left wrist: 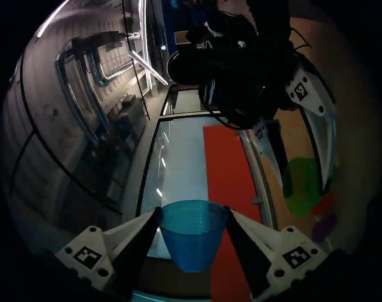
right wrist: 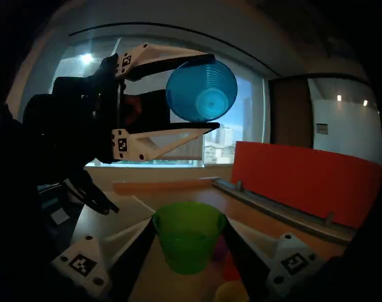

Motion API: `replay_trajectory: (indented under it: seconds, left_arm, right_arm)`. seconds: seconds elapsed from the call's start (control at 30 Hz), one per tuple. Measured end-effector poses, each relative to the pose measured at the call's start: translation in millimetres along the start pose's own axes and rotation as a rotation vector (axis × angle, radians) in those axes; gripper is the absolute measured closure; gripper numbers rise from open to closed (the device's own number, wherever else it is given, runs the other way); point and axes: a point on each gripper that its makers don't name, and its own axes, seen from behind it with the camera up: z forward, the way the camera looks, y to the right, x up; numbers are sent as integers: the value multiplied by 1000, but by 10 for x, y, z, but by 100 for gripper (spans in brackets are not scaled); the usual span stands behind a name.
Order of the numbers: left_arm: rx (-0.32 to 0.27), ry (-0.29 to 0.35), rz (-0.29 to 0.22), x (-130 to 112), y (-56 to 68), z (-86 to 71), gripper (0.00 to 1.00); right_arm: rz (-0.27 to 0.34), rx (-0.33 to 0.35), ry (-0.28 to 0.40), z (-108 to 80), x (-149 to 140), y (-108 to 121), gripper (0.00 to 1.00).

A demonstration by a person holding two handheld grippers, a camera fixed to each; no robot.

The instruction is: Pour water

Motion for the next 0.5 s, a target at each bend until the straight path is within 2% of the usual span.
replay_trajectory:
  seconds: [0.17, 0.5]
  left_arm:
    - [5, -14, -108, -85, 8, 20, 11]
    - [-3, -16, -402, -213, 107, 14, 11]
  right_arm:
    - [0, -4, 1, -9, 10, 6, 9]
    - [-2, -11, 3, -31, 24, 23, 9]
